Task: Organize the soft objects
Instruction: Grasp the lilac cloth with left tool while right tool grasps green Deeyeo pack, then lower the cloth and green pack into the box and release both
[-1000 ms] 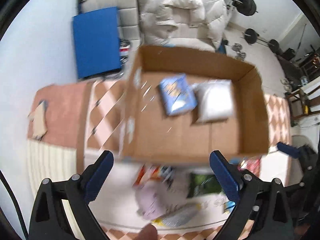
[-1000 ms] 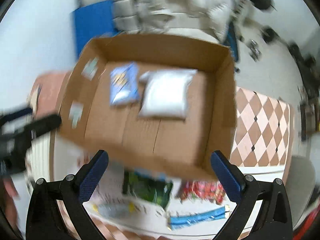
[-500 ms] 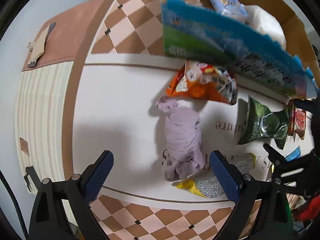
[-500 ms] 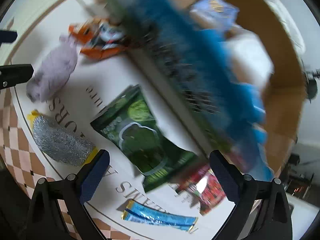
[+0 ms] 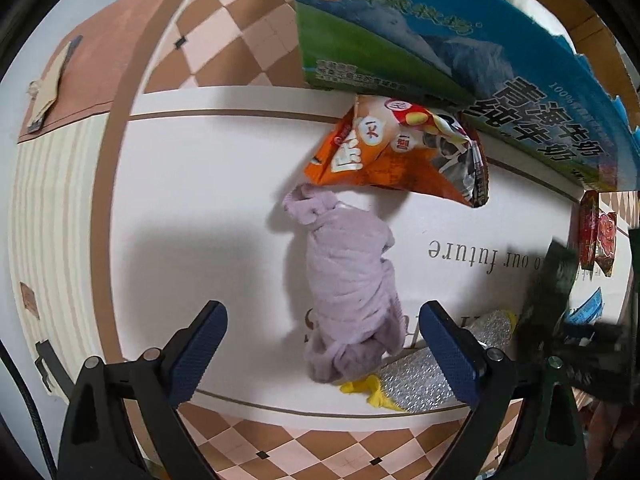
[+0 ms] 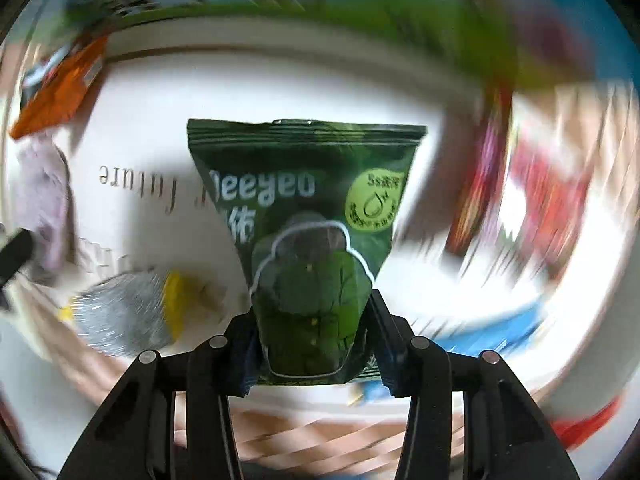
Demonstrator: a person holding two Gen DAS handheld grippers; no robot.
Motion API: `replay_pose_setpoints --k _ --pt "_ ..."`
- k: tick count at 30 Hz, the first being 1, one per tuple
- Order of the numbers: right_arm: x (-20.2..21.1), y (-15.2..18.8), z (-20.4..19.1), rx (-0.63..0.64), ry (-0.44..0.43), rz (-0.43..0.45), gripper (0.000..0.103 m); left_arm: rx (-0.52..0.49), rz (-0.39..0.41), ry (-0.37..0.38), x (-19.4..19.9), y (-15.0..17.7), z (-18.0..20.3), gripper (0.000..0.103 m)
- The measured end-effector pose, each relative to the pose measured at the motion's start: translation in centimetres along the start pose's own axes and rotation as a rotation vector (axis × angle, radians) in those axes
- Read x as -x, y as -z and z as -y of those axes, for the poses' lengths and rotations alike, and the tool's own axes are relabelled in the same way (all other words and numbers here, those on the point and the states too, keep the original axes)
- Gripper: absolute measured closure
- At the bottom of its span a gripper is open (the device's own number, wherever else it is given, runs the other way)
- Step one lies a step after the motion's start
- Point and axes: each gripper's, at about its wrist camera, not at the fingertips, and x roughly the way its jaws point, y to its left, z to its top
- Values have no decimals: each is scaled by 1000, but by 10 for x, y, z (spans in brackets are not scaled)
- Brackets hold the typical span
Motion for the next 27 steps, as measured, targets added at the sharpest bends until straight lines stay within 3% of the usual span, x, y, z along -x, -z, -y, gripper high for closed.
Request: replay_pose_setpoints --k 1,3,4,8,10,11,13,14,15,17,19,23,27 --pt "-6 7 11 -60 -106 -36 49 -3 -8 -4 -3 -4 1 5" --pt "-9 14 23 -108 -199 -59 36 -11 -20 -8 -9 -9 3 5" --pt "-7 17 30 -126 -218 -38 30 -13 -33 -10 -14 -13 4 5" --pt "5 19 49 -166 -211 32 29 -18 -72 -8 -31 -21 5 5" --pt "7 17 54 -177 -215 35 29 -26 -89 -15 -38 -22 5 18" --pt "7 16 55 -178 -204 40 29 -29 -96 -20 -43 -21 4 39" --pt "4 16 50 -179 -181 50 29 -45 -83 -35 -42 -19 5 47" --pt "2 19 41 -176 -172 50 30 -50 -78 -36 -40 -19 6 64" --pt "1 23 35 -171 -158 48 31 -52 -77 -47 -38 -17 6 70" --pt "0 30 34 -166 -100 67 57 -48 -60 -53 -31 -13 5 70" --pt "4 34 28 -152 -73 85 65 -50 -38 -51 -19 -5 7 71" --pt "24 61 27 -129 -125 113 67 -81 35 4 28 9 14 71" --pt "81 89 30 -79 -185 213 67 -131 150 80 102 -1 29 71"
